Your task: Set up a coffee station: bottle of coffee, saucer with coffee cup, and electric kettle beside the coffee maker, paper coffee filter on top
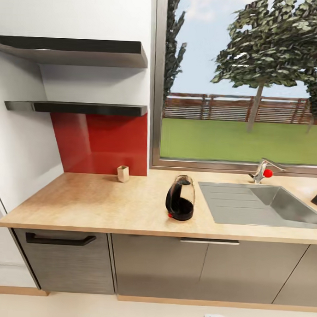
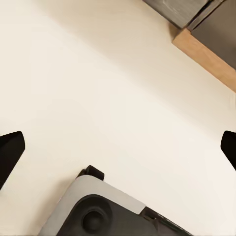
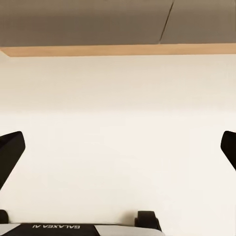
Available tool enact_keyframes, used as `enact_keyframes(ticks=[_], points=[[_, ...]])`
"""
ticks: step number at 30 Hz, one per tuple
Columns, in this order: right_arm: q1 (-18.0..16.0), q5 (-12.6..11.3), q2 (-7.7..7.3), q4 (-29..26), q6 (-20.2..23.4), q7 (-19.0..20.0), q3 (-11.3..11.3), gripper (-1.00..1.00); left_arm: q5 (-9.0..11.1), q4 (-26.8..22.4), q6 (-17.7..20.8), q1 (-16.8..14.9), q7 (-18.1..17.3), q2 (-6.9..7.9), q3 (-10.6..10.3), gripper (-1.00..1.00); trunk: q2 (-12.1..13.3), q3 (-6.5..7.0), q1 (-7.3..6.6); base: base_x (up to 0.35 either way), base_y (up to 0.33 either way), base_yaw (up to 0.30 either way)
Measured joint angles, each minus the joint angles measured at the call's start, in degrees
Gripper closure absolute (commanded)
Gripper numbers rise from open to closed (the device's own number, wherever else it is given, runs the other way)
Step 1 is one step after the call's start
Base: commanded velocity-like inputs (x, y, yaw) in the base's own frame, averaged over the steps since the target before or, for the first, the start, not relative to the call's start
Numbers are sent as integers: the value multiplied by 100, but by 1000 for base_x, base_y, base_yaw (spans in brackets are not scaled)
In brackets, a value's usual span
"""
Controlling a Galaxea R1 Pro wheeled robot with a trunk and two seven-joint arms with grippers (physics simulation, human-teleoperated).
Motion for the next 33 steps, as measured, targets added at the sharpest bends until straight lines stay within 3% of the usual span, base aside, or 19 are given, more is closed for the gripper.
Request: enact_keyframes(ticks=[13, 33], points=[[0, -11, 0, 0, -1, 1, 0, -100, 0, -1, 0, -1, 4, 1, 0, -100, 0, 0, 0, 0, 340, -26], [0, -19, -1, -6, 5, 9, 0, -100, 0, 5, 0, -2, 4, 0, 3, -100, 0, 0, 0, 0, 337, -259]])
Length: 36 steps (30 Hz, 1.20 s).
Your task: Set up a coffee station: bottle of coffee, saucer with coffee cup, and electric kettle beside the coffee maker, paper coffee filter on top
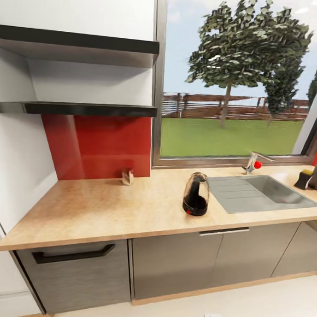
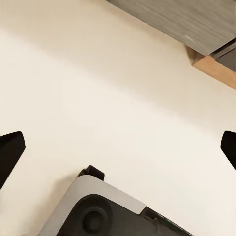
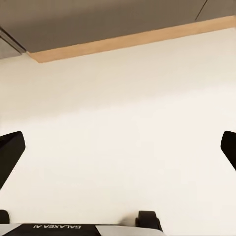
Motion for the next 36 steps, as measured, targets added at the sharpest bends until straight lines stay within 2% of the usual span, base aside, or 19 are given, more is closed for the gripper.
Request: enact_keyframes(ticks=[11, 22, 31, 36], points=[[1, 0, 0, 2, 1, 0, 0, -100, 34, 0, 0, 0, 0, 45, 49, -100, 0, 0, 0, 0, 337, -258], [1, 18, -7, 5, 0, -3, 0, -100, 31, -2, 3, 2, 1, 34, 49, -100, 0, 0, 0, -5, 339, -18], [-2, 0, -4, 1, -8, -12, -4, -100, 26, -9, 9, 2, 6, 69, 57, -100, 0, 0, 2, -178, 230, 0], [-2, -52, 7, -9, -10, 6, -9, -100, 19, 1, 71, 2, 47, 200, 59, -100, 0, 0, 0, -8, 9, 0]])
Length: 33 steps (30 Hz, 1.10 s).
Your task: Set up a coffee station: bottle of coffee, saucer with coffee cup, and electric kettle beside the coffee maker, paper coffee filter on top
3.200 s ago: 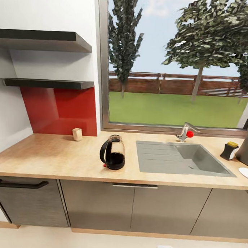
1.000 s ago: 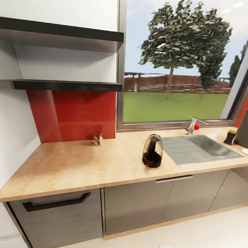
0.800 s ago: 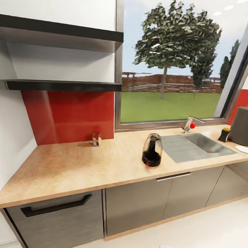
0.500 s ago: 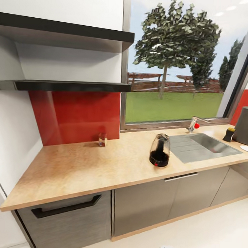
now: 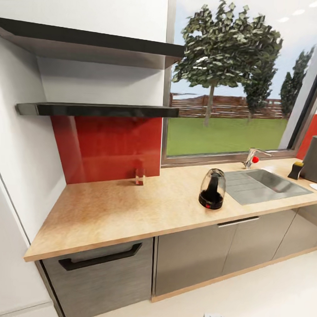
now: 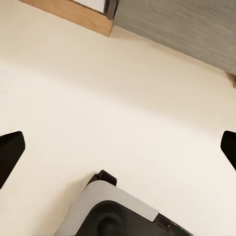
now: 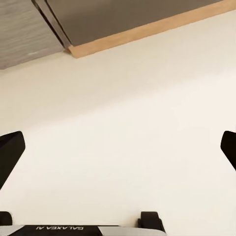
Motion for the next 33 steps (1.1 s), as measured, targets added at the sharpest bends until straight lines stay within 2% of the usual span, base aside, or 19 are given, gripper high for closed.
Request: enact_keyframes(ticks=[1, 5, 8, 10, 13, 14, 15, 18, 20, 23, 25, 29, 33], points=[[-4, 27, -3, -6, 2, -4, -5, -100, -20, 259, -25, 3, 204, 11, -41, -100, 0, -1, 0, 0, 0, 0], [-5, -1, 10, -368, -256, -20, -45, -100, -32, 409, -36, 0, 285, 6, -72, -100, 0, 0, 0, 0, 0, 0], [-5, -15, 48, -956, -1038, -28, -252, -100, -75, 432, -36, 0, 292, 12, -86, -100, 0, 0, 0, 0, 0, 0], [-4, -14, 62, -1197, -1332, -30, -372, -100, -176, 443, -36, 0, 296, -1, -92, -100, 0, 0, 0, 0, 0, 0], [-3, -12, 75, -1706, -1555, -67, -466, -100, -559, 504, -34, 0, 298, -29, -111, -100, 0, 0, 0, 0, 0, 0], [-6, -16, 76, -1940, -1595, -153, -484, -100, -766, 521, -32, 0, 299, -41, -122, -100, 0, 1, 0, 0, 0, 0], [-7, -27, 74, -2070, -1612, -228, -495, -100, -880, 527, -31, 0, 299, -48, -122, -100, 0, 0, 0, 0, 0, 0], [-5, -11, 73, -2699, -1641, -931, -513, -100, -1432, 542, -22, 0, 302, -113, -124, -100, 0, 0, 0, 0, 0, 0], [-3, 42, 73, -3194, -1628, -1602, -513, -100, -1762, 547, -19, 0, 324, -169, -113, -100, 0, 1, 0, 0, 0, 0], [-9, 155, 72, -3800, -1593, -2225, -503, -100, -1928, 550, -23, 0, 355, -193, -96, -100, 0, 1, 0, 0, 0, 0], [-15, 265, 67, -4138, -1469, -2476, -499, -100, -1966, 553, -29, 0, 364, -196, -88, -100, 0, 0, 0, 0, 0, 0], [-36, 492, 51, -4773, -813, -2928, -493, -100, -1995, 554, -34, 0, 374, -204, -87, -100, 0, 0, 0, 0, 0, 0], [-43, 591, 26, -5663, -66, -3666, -495, -100, -2003, 556, -35, 0, 373, -207, -88, -100, 0, 0, 0, 0, 0, 0]])
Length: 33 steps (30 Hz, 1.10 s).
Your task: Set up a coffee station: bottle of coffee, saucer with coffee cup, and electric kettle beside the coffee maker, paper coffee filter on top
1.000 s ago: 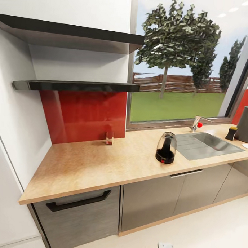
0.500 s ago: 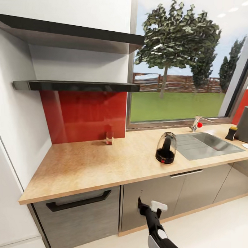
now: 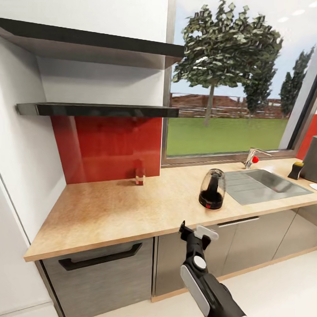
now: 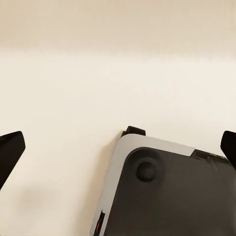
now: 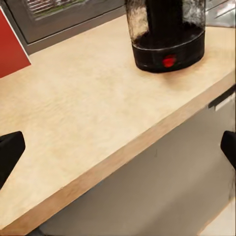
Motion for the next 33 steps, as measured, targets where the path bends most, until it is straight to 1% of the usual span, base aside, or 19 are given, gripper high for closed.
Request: enact_keyframes(ticks=[1, 2, 5, 7, 8, 9, 10, 11, 12, 13, 15, 19, 24, 26, 28, 30, 33], points=[[-1, 11, -3, -181, 112, -138, 0, -100, -1, -2, 0, 0, 1, 0, 0, -100, 0, 0, 0, 0, 0, 0], [-42, 139, -18, -521, 548, -333, 4, -100, -3, -4, -7, 0, -2, -1, -1, -100, 0, 1, 0, 0, 0, 0], [-159, 229, -69, -582, 843, -367, -36, -100, -30, -5, 0, 0, -4, 2, -18, -100, 1, 0, 0, 3, 0, 0], [-211, 254, -150, -573, 916, -364, -237, -100, -42, -2, 8, 0, -4, 9, -38, -100, 1, 0, 0, 105, 0, 0], [-238, 290, -236, -563, 954, -301, -570, -100, -60, 14, 23, 1, -8, 25, -52, -100, 0, 0, -2, 194, 0, 0], [-243, 296, -274, -558, 962, -224, -667, -100, -65, 33, 27, 0, -10, 26, -57, -100, 0, 0, -2, 226, 0, 0], [-246, 300, -321, -555, 966, -113, -717, -100, -67, 43, 29, 0, -10, 26, -58, -100, 0, 0, -2, 264, 0, 0], [-247, 302, -415, -524, 970, 117, -773, -100, -72, 66, 32, 1, -12, 22, -61, -100, 0, 0, -2, 310, 0, 0], [-249, 294, -611, -414, 975, 572, -810, -100, -165, 84, 39, 1, -13, 19, -63, -100, 0, -1, -3, 331, 0, 0], [-250, 291, -734, -308, 971, 852, -825, -100, -335, 90, 60, 0, -8, 18, -64, -100, 0, -1, -3, 333, 0, 0], [-250, 296, -768, -265, 964, 919, -830, -100, -389, 91, 66, 0, -6, 16, -60, -100, 0, 0, -3, 335, 0, 0], [-250, 300, -792, -163, 959, 965, -827, -100, -425, 173, 74, 0, -4, 4, -55, -100, 1, 0, -2, 274, 0, 0], [-250, 302, -814, -137, 954, 973, -826, -100, -431, 412, 90, 2, 1, 11, -52, -100, 1, 0, 0, 56, 0, 0], [-258, 320, -801, -159, 926, 967, -887, -100, -499, 471, 161, 71, 69, -52, -123, -100, 1, -1, 0, 0, 0, 0], [-262, 321, -799, -223, 960, 969, -897, -100, -549, 522, 231, 138, 54, -49, -162, -100, 1, -1, 0, 0, 0, 0], [-266, 371, -843, -287, 992, 977, -903, -100, -561, 523, 263, 204, -1, -46, -173, -100, 1, 0, 0, 0, 0, 0], [-268, 471, -940, -383, 987, 988, -904, -100, -649, 535, 338, 297, -28, -50, -204, -100, 0, -2, 0, 0, 0, 0]])
